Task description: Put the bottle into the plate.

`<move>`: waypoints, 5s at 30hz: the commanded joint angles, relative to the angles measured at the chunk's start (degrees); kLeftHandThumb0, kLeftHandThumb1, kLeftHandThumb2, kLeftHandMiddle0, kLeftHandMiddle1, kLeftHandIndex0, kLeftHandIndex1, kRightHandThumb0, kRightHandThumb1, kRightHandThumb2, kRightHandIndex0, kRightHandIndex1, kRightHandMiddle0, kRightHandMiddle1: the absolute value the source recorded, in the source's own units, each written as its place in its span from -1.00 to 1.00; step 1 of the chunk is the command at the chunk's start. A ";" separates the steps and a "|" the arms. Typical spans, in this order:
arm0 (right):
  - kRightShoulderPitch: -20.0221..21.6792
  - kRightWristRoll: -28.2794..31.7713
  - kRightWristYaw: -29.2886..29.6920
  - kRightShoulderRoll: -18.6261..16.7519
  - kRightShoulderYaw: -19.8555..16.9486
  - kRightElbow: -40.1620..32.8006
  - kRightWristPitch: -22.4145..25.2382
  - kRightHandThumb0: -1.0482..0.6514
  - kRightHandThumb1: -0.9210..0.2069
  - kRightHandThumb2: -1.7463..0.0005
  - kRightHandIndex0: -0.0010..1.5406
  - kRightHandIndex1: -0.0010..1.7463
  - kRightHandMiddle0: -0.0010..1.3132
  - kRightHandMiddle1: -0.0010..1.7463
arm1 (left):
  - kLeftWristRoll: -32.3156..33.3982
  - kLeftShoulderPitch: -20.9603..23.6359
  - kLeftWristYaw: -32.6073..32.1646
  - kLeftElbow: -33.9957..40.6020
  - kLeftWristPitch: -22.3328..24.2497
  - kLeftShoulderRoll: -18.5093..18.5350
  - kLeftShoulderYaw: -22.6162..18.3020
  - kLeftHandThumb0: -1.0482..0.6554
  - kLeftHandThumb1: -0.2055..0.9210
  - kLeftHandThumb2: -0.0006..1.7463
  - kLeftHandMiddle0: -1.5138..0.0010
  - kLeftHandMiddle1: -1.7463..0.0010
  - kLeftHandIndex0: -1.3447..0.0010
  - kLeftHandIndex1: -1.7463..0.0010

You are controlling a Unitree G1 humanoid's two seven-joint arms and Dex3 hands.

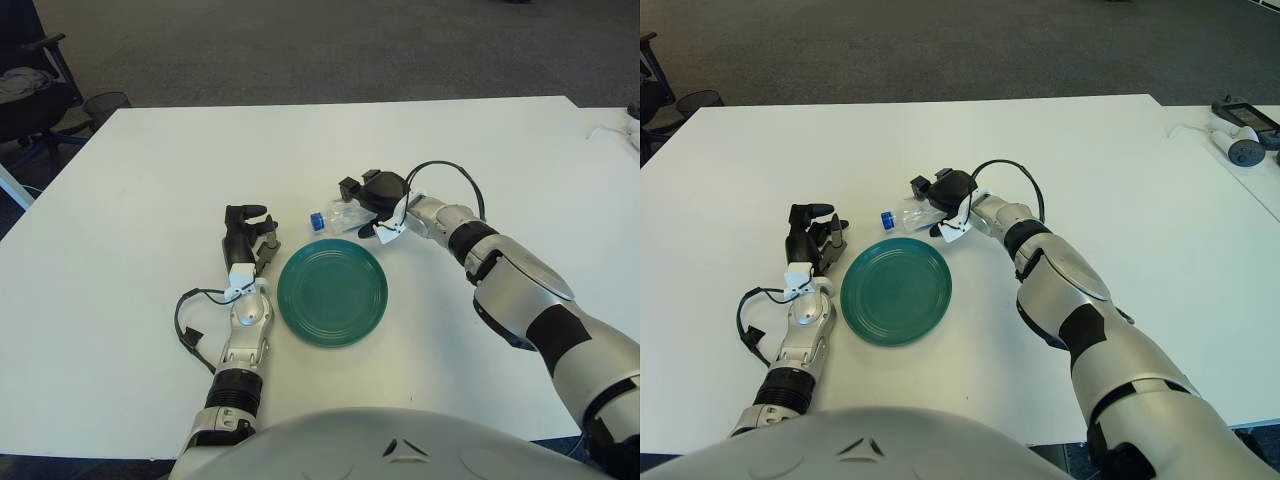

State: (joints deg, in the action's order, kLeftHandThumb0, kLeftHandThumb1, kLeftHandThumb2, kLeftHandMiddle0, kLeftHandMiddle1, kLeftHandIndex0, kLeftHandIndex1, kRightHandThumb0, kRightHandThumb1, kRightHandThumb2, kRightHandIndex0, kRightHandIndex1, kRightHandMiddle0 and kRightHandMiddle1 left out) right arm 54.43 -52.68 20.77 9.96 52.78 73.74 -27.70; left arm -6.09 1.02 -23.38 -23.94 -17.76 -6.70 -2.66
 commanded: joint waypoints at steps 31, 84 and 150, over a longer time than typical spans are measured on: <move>-7.65 -0.82 20.66 2.57 -1.10 -1.02 0.67 -0.31 0.05 -0.48 0.52 1.00 -0.10 1.00 | 0.92 -2.51 -0.19 -3.58 1.91 -0.62 -0.64 -0.20 0.77 -0.19 0.17 -0.35 0.60 -1.00; -25.18 22.06 4.43 1.85 -32.21 -55.84 -5.92 -0.32 0.09 -0.52 0.62 1.00 -0.06 1.00 | 1.01 -2.62 1.98 -3.06 1.52 -0.37 -0.37 -0.19 0.88 -0.29 0.19 -0.35 0.65 -1.00; -37.81 15.65 -23.44 12.96 -29.36 -64.77 -15.08 -0.31 0.03 -0.47 0.34 1.00 -0.11 1.00 | 0.71 -0.80 0.87 -6.75 -0.40 0.04 -0.75 -0.20 0.78 -0.20 0.18 -0.41 0.60 -1.00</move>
State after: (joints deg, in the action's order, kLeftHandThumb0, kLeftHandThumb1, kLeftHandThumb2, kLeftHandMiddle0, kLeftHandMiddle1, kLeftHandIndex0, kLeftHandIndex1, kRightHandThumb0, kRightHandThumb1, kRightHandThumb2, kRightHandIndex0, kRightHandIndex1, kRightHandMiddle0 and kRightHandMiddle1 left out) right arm 15.39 -36.39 -4.15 23.45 24.03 8.10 -41.84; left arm -5.16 2.86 -22.54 -27.11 -20.73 -6.57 -3.07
